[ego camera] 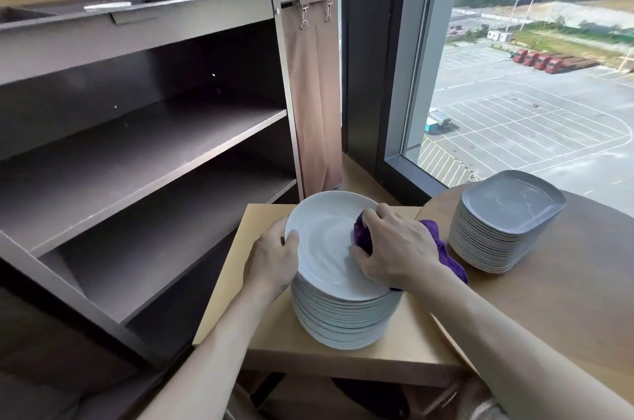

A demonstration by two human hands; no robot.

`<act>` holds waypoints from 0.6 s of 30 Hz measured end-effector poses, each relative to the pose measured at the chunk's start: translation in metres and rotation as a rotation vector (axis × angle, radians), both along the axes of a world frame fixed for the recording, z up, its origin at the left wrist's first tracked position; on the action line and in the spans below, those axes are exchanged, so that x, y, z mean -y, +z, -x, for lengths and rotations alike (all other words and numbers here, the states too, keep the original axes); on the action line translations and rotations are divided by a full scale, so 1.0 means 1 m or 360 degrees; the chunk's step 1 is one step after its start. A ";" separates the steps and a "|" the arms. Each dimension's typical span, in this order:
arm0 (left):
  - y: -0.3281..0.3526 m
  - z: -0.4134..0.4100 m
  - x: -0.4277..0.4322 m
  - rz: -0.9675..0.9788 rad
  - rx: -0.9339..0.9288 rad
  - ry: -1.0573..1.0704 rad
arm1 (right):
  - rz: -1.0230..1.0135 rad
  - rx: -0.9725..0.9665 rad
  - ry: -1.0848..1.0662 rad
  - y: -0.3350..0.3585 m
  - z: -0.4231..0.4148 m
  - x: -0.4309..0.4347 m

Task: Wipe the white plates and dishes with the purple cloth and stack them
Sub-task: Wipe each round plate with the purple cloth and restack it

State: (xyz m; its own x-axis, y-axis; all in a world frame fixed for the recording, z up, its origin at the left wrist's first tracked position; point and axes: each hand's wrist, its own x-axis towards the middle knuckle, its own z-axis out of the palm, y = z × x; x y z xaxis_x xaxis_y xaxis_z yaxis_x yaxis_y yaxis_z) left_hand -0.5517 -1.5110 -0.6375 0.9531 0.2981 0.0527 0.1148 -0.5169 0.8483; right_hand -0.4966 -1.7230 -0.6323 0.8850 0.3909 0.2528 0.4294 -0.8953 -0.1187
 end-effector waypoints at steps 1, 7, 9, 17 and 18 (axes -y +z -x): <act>0.002 0.000 0.000 -0.0041 0.0007 0.0015 | -0.0002 0.0003 0.0026 0.001 0.001 0.002; 0.018 0.013 -0.010 -0.0075 0.0140 0.0072 | -0.0299 0.0036 -0.0014 0.003 0.007 0.011; 0.021 0.020 -0.022 -0.0047 0.0192 0.0117 | -0.0502 0.0007 -0.0087 0.000 0.010 0.013; 0.017 0.060 -0.075 0.0393 0.0436 0.0616 | -0.0903 -0.0084 -0.0329 -0.008 0.008 0.021; 0.013 0.064 -0.082 0.0431 0.0433 0.0702 | -0.0848 -0.0087 -0.0323 -0.009 0.008 0.020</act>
